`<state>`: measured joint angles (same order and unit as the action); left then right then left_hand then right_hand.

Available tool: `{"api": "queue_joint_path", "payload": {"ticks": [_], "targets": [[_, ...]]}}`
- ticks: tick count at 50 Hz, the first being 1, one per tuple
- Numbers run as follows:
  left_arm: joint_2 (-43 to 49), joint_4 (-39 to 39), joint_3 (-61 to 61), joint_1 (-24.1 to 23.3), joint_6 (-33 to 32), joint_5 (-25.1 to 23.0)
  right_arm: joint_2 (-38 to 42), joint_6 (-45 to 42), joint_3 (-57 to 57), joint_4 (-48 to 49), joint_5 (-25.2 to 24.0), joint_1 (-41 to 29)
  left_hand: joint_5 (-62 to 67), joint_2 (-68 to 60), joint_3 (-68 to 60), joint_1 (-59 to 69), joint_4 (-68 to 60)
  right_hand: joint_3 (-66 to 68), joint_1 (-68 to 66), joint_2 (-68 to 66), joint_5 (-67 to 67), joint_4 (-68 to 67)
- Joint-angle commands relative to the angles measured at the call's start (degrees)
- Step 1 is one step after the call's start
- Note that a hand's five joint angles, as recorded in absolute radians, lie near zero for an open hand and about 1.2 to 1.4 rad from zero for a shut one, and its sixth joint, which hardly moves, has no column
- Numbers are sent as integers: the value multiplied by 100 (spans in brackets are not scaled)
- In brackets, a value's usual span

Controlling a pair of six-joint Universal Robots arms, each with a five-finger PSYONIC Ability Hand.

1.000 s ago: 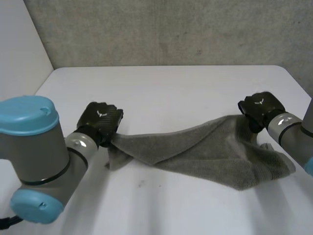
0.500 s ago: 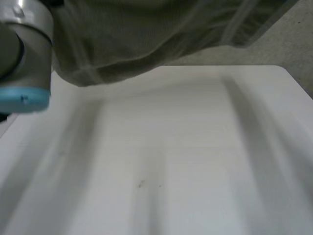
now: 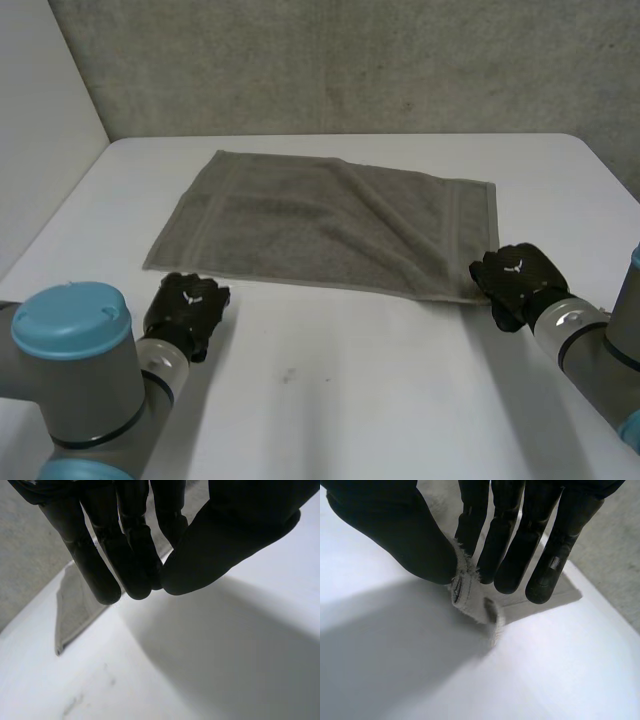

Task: Fold the laundry

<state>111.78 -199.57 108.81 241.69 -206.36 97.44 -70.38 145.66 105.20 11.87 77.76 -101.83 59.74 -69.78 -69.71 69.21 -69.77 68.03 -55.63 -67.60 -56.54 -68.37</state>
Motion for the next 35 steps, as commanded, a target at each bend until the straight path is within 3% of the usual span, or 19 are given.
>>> {"api": "queue_joint_path", "payload": {"ticks": [1,2,6,12,19,29,35], "targets": [[-121,-47,-9,62,8,12,-117,76,-17,-97,-51,75,-3025,3030,3023,-2972,3028,1197,-2437,-1240,-1346,-1163],[-182,-56,-44,80,17,21,-178,76,-8,-114,-103,136,-4608,4612,4605,-4554,4611,1197,-2437,-1240,-1346,-1163],[-296,-100,-88,132,52,30,-563,103,88,-184,-243,251,-5779,5784,5777,-5726,5782,1197,-2437,-1240,-1346,-1163],[-358,-328,-97,536,87,-5,-1171,112,45,-334,-332,233,-5919,5923,5916,-5865,5922,1197,-2437,-1240,-1346,-1163],[-385,-328,-238,528,263,-375,-2329,147,-876,-781,-315,-249,-5919,5923,5916,-5866,5922,1197,-2437,-1240,-1346,-1163],[-140,-328,-562,458,1808,-542,-2560,226,-2056,-1696,-235,-839,-5852,5856,5849,-5798,5855,1197,-2437,-1240,-1346,-1163],[107,-328,-844,449,2135,-542,-2551,182,-2530,-2065,54,-1111,-5801,5806,5799,-5748,5804,1197,-2437,-1240,-1346,-1163]]}}
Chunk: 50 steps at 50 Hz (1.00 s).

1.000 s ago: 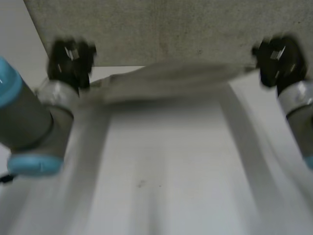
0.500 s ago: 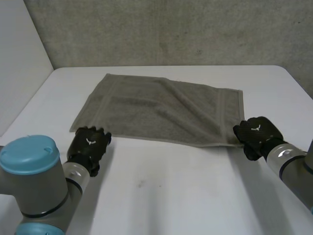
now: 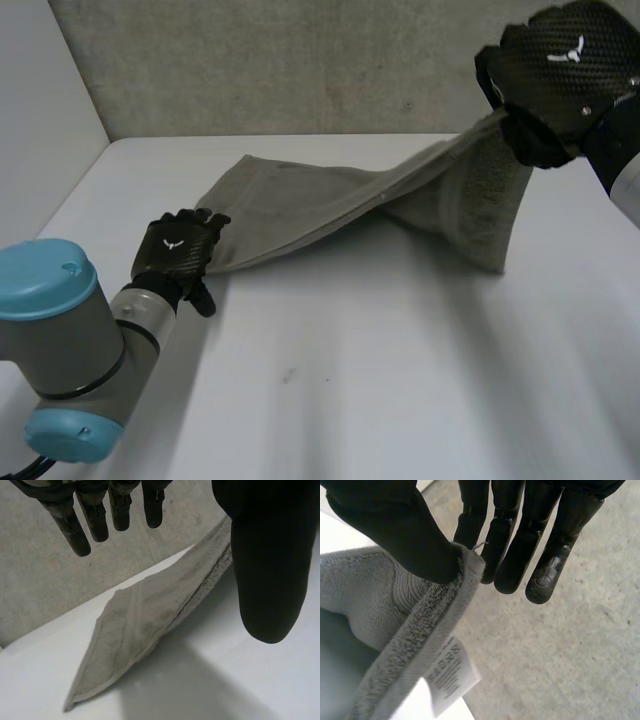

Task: Fold the laundry

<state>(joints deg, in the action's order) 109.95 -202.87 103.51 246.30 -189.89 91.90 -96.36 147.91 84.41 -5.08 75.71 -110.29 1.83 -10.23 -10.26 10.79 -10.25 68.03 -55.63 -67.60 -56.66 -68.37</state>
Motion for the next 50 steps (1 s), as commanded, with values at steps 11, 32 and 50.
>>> {"api": "queue_joint_path", "payload": {"ticks": [11,32,50], "targets": [[869,37,-736,-293,726,-14,12,-70,-830,-564,532,-441,158,-318,-314,262,-316,1197,-2437,-1240,-1334,-1163],[2408,-165,-2072,-293,699,-102,-418,-70,-909,-881,603,-318,5820,-5980,-5977,5924,-5978,1197,-2437,-1240,-1334,-1163],[-839,-51,-1150,875,121,-111,196,-105,-716,-828,383,692,6817,-6977,-6974,6921,-6975,1197,-2437,-1240,-1334,-1163]]}}
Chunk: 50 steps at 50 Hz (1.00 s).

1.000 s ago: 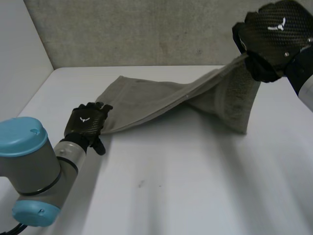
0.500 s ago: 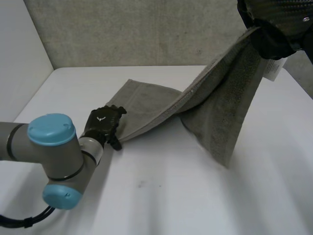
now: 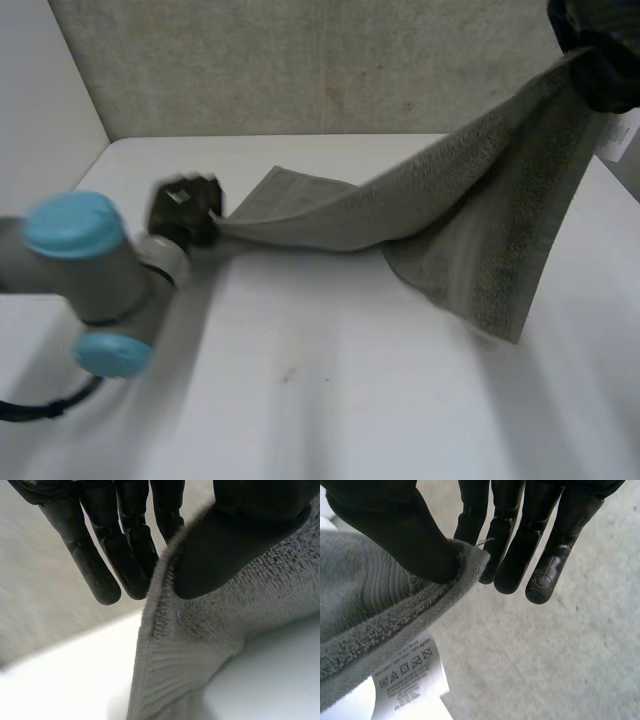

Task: Fold the laundry

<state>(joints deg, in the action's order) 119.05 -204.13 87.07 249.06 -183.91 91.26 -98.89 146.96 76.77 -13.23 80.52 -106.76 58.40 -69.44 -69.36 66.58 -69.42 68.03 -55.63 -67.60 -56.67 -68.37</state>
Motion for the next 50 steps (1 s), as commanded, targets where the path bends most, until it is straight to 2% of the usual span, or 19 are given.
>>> {"api": "queue_joint_path", "payload": {"ticks": [1,5,7,10,12,16,20,27,32,35,39,41,42,43,44,45,46,47,50], "targets": [[-2119,127,582,626,-696,-64,450,-9,48,-13,-98,340,1160,-1056,-1064,1342,-1058,1197,-2437,-1240,-1333,-1163],[-3019,365,679,679,-1173,-249,564,-18,-4,5,-125,392,1160,-1056,-1064,1342,-1058,1197,-2437,-1240,-1333,-1163],[-3614,793,653,723,-1602,-590,564,-18,-22,-4,-125,454,1160,-1056,-1064,1342,-1058,1197,-2437,-1240,-1333,-1163],[-3766,1086,618,758,-1771,-794,564,-141,-57,-83,-125,620,1160,-1056,-1064,1342,-1058,1197,-2437,-1240,-1333,-1163],[-3819,1715,504,828,-2042,-1100,555,-273,-57,-118,-125,700,1160,-1056,-1064,1342,-1058,1197,-2437,-1240,-1333,-1163],[-3748,2421,345,863,-2289,-1233,564,-746,-31,-494,-186,762,1160,-1056,-1064,1342,-1058,1197,-2437,-1240,-1333,-1163],[-3241,3114,249,863,-2561,-1224,652,-976,48,-812,-239,744,1160,-1056,-1064,1342,-1058,1197,-2437,-1240,-1333,-1163],[-1859,3582,-94,863,-3080,-1189,1941,-1423,119,-1251,-186,683,1160,-1056,-1064,1342,-1058,1197,-2437,-1240,-1333,-1163],[-482,3889,-1163,776,-3475,-962,2741,-1766,-196,-1261,33,560,1160,-1056,-1064,1342,-1058,1197,-2437,-1240,-1333,-1163],[-224,3872,-1571,767,-3502,-838,3295,-1785,-914,-1234,400,359,1160,-1056,-1064,1342,-1058,1197,-2437,-1240,-1333,-1163],[276,3618,-3156,618,-3406,-505,3702,-1732,-1991,-1111,860,155,1160,-1056,-1064,1342,-1058,1197,-2437,-1240,-1333,-1163],[356,3353,-3733,529,-3362,-407,3851,-1558,-3145,-465,1122,41,1160,-1056,-1064,1342,-1058,1197,-2437,-1240,-1333,-1163],[365,2953,-4220,521,-3283,-259,3851,-1556,-3151,-461,1123,41,1160,-1056,-1064,1342,-1058,1197,-2437,-1240,-1333,-1163],[365,2949,-4225,521,-3282,-257,3817,-1365,-3551,113,1176,32,1160,-1056,-1064,1342,-1058,1197,-2437,-1240,-1333,-1163],[347,2427,-4625,460,-3134,-66,3729,-1128,-3747,824,1194,32,1160,-1056,-1064,1342,-1058,1197,-2437,-1240,-1333,-1163],[312,1821,-4864,416,-2915,145,3728,-1126,-3749,831,1194,32,1160,-1056,-1064,1342,-1058,1197,-2437,-1240,-1333,-1163],[312,1815,-4867,415,-2913,147,3563,-917,-3679,1553,1202,50,1160,-1056,-1064,1342,-1058,1197,-2437,-1240,-1333,-1163],[199,1250,-4910,398,-2661,295,3326,-767,-3452,2196,1220,59,1160,-1056,-1064,1342,-1058,1197,-2437,-1240,-1333,-1163],[-143,421,-4719,398,-2238,358,3025,-669,-3063,2809,1194,59,1160,-1056,-1064,1342,-1058,1197,-2437,-1240,-1333,-1163]]}}
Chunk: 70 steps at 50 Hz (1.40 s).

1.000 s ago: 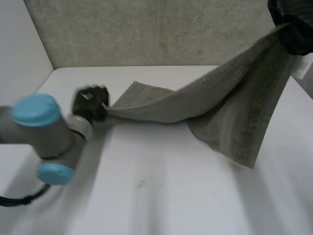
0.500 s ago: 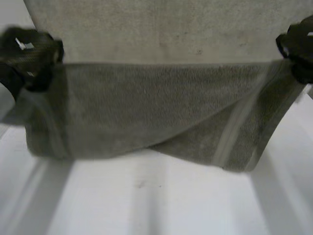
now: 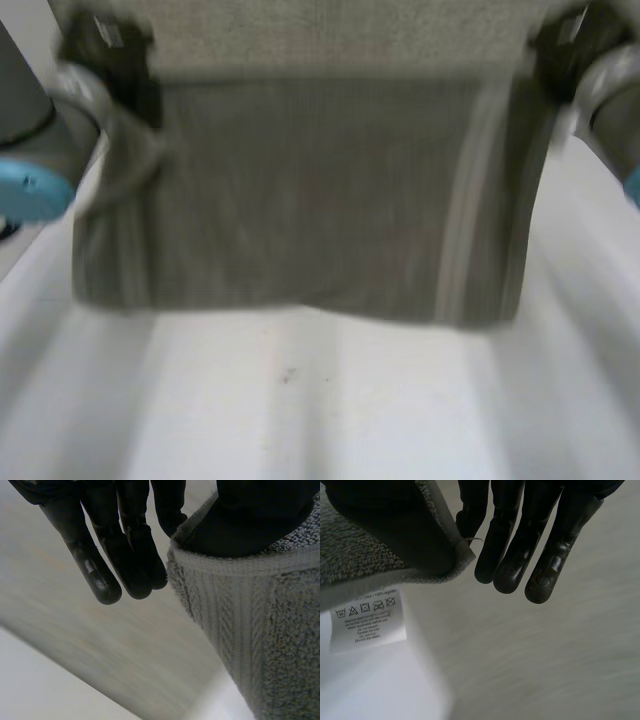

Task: Fold the laundry

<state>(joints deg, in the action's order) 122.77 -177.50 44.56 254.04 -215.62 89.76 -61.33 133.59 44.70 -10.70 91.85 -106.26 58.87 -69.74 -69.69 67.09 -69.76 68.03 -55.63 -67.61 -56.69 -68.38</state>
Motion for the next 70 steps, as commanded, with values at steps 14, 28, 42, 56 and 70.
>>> {"api": "queue_joint_path", "payload": {"ticks": [14,28,42,56,70], "targets": [[-887,-2499,2782,-3,1101,-186,-1241,704,2764,3100,-563,44,1113,-1026,-1031,1291,-1024,1197,-2437,-1239,-1331,-1162],[-472,-2756,5377,14,821,-459,-731,187,4942,1803,-835,131,1113,-1026,-1031,1291,-1024,1197,-2437,-1239,-1331,-1162],[-3118,1009,6302,23,-1246,-520,-2620,-1828,5305,-1358,-1124,1010,1113,-1026,-1031,1291,-1024,1197,-2437,-1239,-1331,-1162],[-266,-1444,4337,-381,-1061,-398,-180,-650,3865,347,-389,308,1113,-1026,-1031,1291,-1024,1197,-2437,-1239,-1331,-1162],[1530,-2271,2092,-399,-1096,-257,956,-659,2808,2353,-35,44,1113,-1026,-1031,1291,-1024,1197,-2437,-1239,-1331,-1162]]}}
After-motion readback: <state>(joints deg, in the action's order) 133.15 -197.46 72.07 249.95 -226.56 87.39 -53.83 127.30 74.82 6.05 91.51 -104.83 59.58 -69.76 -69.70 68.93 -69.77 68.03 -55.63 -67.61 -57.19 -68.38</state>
